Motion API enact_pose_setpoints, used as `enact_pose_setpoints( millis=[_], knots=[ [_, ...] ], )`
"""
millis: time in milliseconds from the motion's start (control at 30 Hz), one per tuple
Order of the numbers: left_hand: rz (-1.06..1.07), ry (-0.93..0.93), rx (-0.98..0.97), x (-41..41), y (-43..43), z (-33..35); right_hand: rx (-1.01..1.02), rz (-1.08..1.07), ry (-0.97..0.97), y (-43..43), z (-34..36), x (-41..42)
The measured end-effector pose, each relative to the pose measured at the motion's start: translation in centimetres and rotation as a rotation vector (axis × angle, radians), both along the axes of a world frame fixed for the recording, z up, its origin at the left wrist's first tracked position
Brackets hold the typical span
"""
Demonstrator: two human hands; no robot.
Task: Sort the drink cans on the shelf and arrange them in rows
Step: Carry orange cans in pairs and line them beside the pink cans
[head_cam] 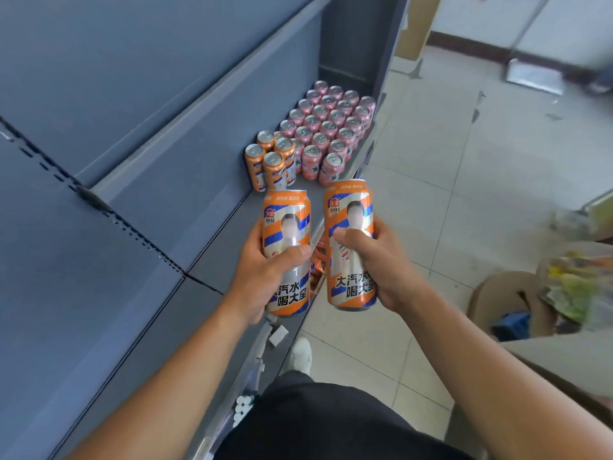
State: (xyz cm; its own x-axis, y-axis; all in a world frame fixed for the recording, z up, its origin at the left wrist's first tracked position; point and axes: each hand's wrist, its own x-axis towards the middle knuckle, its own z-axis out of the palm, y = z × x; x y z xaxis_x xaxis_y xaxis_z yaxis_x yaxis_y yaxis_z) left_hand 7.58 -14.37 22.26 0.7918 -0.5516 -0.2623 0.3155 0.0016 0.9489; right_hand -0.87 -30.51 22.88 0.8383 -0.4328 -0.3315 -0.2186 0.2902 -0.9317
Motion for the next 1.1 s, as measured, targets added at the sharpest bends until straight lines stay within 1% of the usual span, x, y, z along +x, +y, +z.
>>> enact_pose_setpoints(
  millis=[167,333,567,700,800,900,1100],
  knots=[
    [-0.085,0.043,-0.046,4.6,-4.1,-0.3,0.007,-0.07,0.033,-3.4,-0.2,3.7],
    [-0.143,0.054,-0.041,8.6,-7.8,-0.3,0.017,-0.129,0.047,-6.5,-0.7,6.8],
    [-0.11,0.052,-0.016,12.5,-13.0,-1.4,0.021,-0.101,0.038,-12.1,-2.0,11.3],
    [-0.054,0.04,0.008,14.3,-16.6,-2.3,0.035,-0.044,0.048,-16.4,-3.2,14.2],
    [0.04,0.063,0.042,15.2,-19.6,-2.7,0.105,0.011,0.084,-20.1,-3.9,16.4],
    [0.151,0.088,0.08,15.7,-22.9,-3.0,0.147,0.145,0.115,-23.9,-3.8,18.3],
    [0.34,0.105,0.134,16.3,-27.7,-2.6,0.095,0.442,0.137,-29.7,-3.3,21.8]
  ],
)
